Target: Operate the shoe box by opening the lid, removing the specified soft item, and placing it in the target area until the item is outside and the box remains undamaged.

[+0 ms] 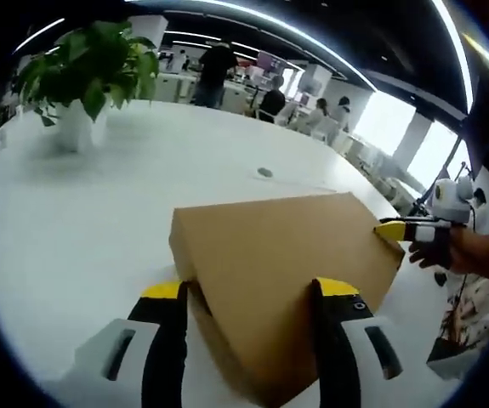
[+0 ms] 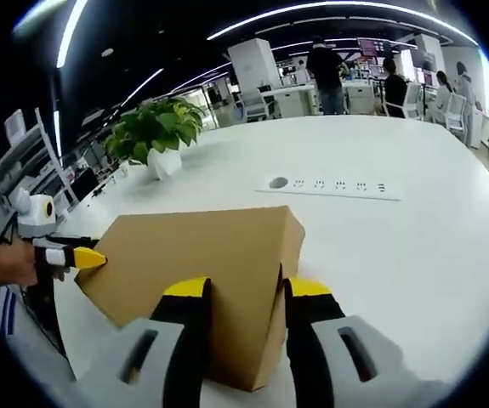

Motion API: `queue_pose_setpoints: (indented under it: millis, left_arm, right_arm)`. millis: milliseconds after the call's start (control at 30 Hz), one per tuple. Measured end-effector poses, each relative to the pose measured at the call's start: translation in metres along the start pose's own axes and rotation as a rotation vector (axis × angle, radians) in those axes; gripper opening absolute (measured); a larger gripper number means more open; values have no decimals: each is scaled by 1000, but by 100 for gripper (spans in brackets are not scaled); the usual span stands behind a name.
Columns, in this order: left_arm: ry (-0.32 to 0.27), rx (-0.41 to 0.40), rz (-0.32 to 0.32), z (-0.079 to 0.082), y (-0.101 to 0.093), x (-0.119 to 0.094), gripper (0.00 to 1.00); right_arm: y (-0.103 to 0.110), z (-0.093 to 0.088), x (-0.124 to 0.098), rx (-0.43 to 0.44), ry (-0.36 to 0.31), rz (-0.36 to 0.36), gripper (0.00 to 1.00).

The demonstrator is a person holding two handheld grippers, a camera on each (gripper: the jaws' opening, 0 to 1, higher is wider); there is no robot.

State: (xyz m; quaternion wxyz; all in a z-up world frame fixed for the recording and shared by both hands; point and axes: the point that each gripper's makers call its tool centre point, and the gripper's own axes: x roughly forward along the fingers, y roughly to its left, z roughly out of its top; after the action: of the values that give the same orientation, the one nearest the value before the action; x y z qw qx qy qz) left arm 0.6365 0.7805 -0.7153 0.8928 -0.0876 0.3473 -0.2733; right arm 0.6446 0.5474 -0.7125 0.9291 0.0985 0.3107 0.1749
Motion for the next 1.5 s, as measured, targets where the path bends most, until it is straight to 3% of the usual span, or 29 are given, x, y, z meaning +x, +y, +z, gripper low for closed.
queue_pose_setpoints:
  millis: [433,800,1500]
  left_arm:
    - [3,17,-23,-2,-1,-3,56]
    - [13,30,-31,-7,4,-14,55]
    - [33,60,-28,-30,9,-50,53]
  right_arm:
    - [6,-14,-19,30,22,-4,28]
    - [25,-32,-33,36,30,11,27]
    - [61,-63,-60,44,47,21,26]
